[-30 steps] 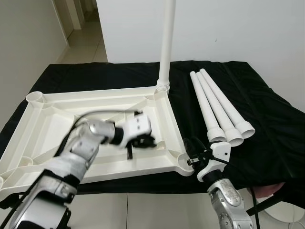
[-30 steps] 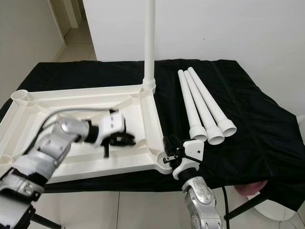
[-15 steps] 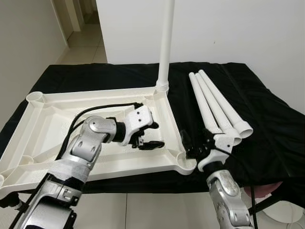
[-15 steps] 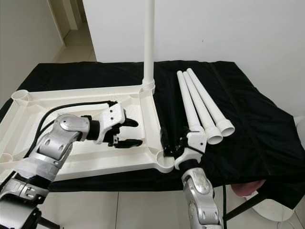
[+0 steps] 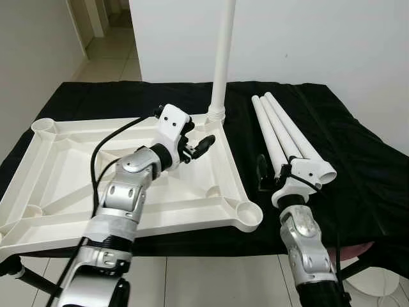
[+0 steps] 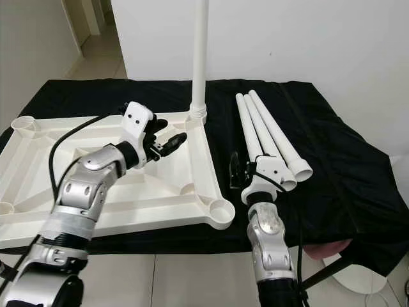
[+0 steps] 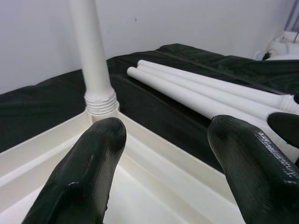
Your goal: Building children table
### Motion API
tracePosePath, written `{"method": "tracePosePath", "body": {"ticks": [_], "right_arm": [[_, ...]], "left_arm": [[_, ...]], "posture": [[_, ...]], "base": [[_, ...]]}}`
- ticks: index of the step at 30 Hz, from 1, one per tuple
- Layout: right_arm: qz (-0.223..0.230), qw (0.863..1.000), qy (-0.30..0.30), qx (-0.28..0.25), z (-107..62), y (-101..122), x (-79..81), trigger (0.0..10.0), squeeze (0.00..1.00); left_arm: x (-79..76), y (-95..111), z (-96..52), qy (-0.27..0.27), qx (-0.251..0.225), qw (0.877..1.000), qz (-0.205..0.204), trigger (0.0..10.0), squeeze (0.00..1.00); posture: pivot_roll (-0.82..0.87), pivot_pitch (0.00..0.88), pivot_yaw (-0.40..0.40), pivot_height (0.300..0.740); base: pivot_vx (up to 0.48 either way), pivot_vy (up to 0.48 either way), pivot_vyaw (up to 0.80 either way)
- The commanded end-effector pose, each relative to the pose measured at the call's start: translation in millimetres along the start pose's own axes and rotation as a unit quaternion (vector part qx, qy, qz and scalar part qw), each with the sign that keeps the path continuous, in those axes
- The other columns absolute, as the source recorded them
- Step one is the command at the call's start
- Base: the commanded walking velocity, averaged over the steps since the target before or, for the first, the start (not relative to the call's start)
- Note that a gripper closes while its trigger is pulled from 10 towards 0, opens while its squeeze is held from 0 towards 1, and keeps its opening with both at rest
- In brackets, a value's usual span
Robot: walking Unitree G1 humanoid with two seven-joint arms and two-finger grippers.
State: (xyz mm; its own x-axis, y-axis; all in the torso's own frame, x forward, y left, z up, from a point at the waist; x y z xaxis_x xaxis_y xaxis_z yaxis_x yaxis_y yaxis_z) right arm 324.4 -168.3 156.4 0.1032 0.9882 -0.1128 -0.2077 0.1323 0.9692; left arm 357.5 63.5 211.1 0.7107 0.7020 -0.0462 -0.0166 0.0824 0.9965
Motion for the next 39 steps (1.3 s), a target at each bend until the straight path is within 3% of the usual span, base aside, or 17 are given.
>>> {"method": "tracePosePath", "body": {"ticks": [1,6,11,15,21,33,39], "right_arm": [[-0.006,1.0,-0.01,0.013,0.7,-5.6,-2.4,10.0,0.0],[-0.015,1.0,-0.023,0.015,10.0,-4.5,-4.8,10.0,0.0],[-0.029,0.999,-0.03,0.019,21.5,-4.8,-7.7,10.0,0.0],[-0.028,0.999,-0.024,0.023,27.1,-5.3,-8.1,10.0,0.0],[-0.019,1.0,0.003,0.02,32.3,-7.6,-5.5,10.0,0.0],[-0.023,0.997,-0.001,0.075,37.4,-35.0,-31.5,10.0,0.0],[-0.011,0.995,0.024,0.099,32.0,-49.0,-26.4,10.0,0.0]], "left_arm": [[10.3,-0.7,-0.2,0.069,-0.008,0.997,-0.012,10.0,0.0],[9.5,-4.1,-2.4,0.096,-0.019,0.995,-0.022,10.0,0.0],[12.3,-15.9,-12.4,0.16,-0.028,0.985,-0.059,10.0,0.0],[12.9,-18.4,-18.4,0.183,-0.035,0.981,-0.05,10.0,0.0],[13.8,-15.0,-22.0,0.189,-0.053,0.979,-0.046,10.0,0.0],[14.1,-9.9,-28.9,0.198,-0.056,0.978,-0.032,10.0,0.0],[12.1,-7.1,-27.5,0.196,-0.058,0.979,-0.022,10.0,0.0]], "posture": [[-0.06,0.0,-0.026,0.74],[-0.05,0.0,-0.035,0.74],[-0.04,0.0,-0.047,0.74],[-0.02,0.0,-0.069,0.74],[-0.01,0.0,-0.084,0.74],[-0.01,0.0,-0.059,0.74],[0.0,0.0,-0.062,0.74]], "base": [[0.0,0.0,0.0],[0.0,0.0,0.0],[0.0,0.0,0.0],[0.0,0.0,0.0],[0.0,0.0,0.0],[0.0,0.0,0.0],[0.0,0.0,0.0]]}}
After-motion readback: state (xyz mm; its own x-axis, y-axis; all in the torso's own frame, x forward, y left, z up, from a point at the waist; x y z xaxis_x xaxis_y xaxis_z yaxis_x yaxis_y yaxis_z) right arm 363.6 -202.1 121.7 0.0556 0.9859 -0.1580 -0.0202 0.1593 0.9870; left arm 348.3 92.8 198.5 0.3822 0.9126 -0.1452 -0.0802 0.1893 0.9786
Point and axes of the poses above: a point about 5 cm out from each wrist's last joint towards the gripper, its own z axis pointing out of the wrist towards the gripper, its own y axis along the axis of the wrist's last joint, x = y × z, the point moved 2 cm from there along z, pointing out of the wrist towards the gripper, and after that the axes turned 8 degrees about -z, right-handed, at the moved point
